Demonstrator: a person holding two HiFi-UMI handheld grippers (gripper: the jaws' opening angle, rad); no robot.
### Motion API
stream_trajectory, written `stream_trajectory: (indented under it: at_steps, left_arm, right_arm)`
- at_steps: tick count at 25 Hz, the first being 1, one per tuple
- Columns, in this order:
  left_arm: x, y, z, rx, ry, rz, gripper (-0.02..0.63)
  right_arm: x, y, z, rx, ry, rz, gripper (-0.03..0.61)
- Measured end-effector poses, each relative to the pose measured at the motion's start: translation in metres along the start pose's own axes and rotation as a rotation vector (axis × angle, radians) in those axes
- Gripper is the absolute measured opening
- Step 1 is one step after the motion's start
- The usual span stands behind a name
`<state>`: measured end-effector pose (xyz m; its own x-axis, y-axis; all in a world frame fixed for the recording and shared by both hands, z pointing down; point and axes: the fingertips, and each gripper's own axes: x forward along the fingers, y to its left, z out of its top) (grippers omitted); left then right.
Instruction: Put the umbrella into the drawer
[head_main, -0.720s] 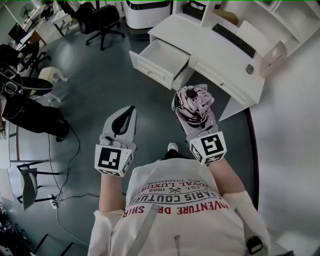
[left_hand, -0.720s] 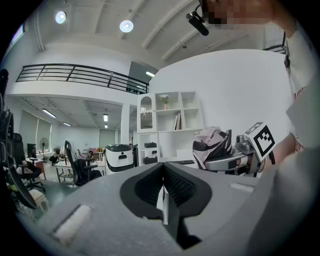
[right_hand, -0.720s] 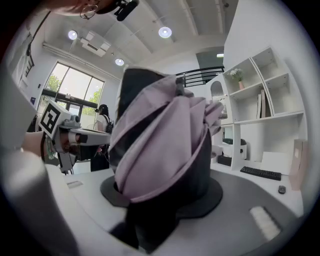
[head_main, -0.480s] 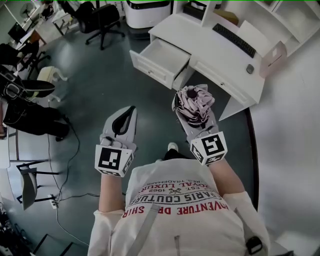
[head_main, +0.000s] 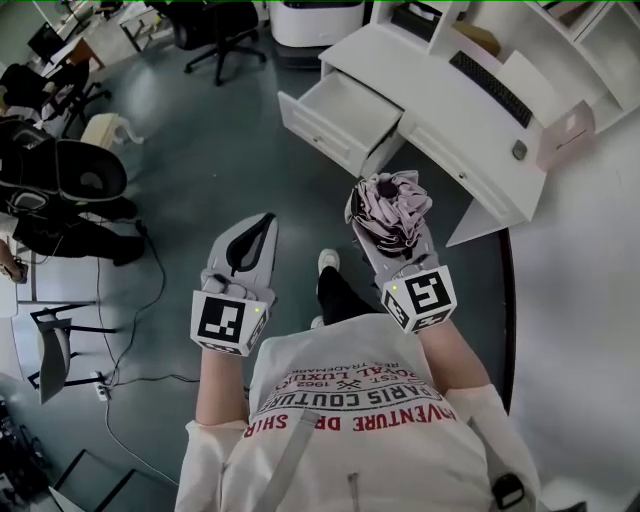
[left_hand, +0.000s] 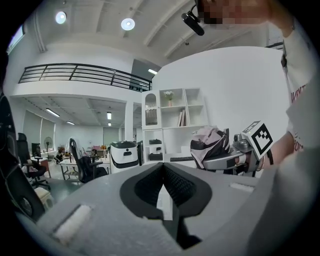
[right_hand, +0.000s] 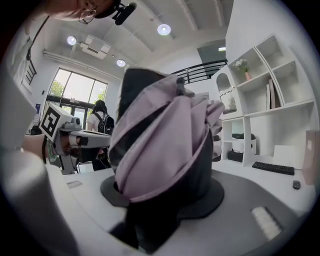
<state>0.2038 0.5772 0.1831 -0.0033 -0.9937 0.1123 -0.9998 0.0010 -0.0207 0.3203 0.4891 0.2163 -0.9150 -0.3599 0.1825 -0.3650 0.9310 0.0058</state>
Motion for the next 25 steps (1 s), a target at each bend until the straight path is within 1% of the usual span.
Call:
stream_trajectory:
  at_steps: [6,10,13,16,19,22,25]
  left_arm:
    - [0.046,0.043,-0.015,-0.018,0.021,0.055,0.008]
    - [0.098,0.079,-0.018,-0.015,0.043,0.065,0.008]
    - [0.149,0.114,-0.016,-0.027,0.051,0.072,0.008]
    - [0.207,0.146,-0.011,-0.036,0.052,0.058,0.008]
    - [0.267,0.169,-0.002,-0.03,0.054,0.027,0.008]
    - [0.32,0.186,0.006,-0.025,0.04,0.002,0.008]
    - [0.363,0.194,0.009,-0.021,0.039,-0.034,0.008]
  right_arm:
    - [0.064,-0.035,-0.011,0.032,0.026,0.039,0.206]
    - [0.124,-0.073,-0.01,0.033,0.03,0.048,0.206]
    - [0.174,-0.11,-0.005,0.047,0.044,0.042,0.206]
    - [0.221,-0.149,0.002,0.042,0.062,0.037,0.206]
    - [0.261,-0.193,0.008,0.042,0.068,0.018,0.207]
    - [0.295,-0.233,0.01,0.05,0.072,-0.005,0.207]
    - [0.317,-0.263,0.006,0.045,0.09,-0.028,0.207]
